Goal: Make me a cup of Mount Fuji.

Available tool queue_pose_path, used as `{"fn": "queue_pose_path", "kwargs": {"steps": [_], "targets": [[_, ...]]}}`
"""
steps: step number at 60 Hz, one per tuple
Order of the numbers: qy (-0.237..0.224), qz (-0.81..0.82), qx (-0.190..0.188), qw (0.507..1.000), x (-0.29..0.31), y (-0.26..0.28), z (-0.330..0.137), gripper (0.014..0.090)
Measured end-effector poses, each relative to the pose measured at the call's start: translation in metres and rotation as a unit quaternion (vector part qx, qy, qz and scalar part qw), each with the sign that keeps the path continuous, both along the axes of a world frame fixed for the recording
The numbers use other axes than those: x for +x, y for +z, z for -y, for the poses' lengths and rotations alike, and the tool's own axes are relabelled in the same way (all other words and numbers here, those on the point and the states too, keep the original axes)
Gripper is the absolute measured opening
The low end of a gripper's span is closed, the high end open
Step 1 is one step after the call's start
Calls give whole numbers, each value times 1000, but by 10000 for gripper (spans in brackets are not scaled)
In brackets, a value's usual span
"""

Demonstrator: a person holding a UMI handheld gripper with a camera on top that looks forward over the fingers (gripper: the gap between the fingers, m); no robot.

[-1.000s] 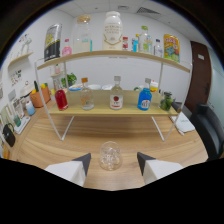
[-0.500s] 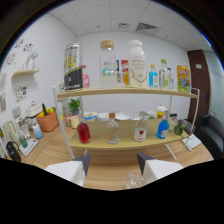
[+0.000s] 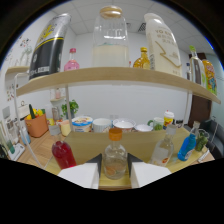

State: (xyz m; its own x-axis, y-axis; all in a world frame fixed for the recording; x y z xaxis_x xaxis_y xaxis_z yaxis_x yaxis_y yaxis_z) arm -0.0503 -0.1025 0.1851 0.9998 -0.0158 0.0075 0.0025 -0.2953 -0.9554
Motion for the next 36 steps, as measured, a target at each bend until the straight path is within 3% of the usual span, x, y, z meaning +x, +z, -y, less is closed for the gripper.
{"fn": "queue_pose_path", "kwargs": {"steps": [3, 22, 36], "targets": [[-3, 0, -4, 1000, 1, -5, -2, 372], [-4, -2, 6, 1000, 3, 2, 6, 357], [12, -12, 23, 1000, -9, 21, 53, 357]]}}
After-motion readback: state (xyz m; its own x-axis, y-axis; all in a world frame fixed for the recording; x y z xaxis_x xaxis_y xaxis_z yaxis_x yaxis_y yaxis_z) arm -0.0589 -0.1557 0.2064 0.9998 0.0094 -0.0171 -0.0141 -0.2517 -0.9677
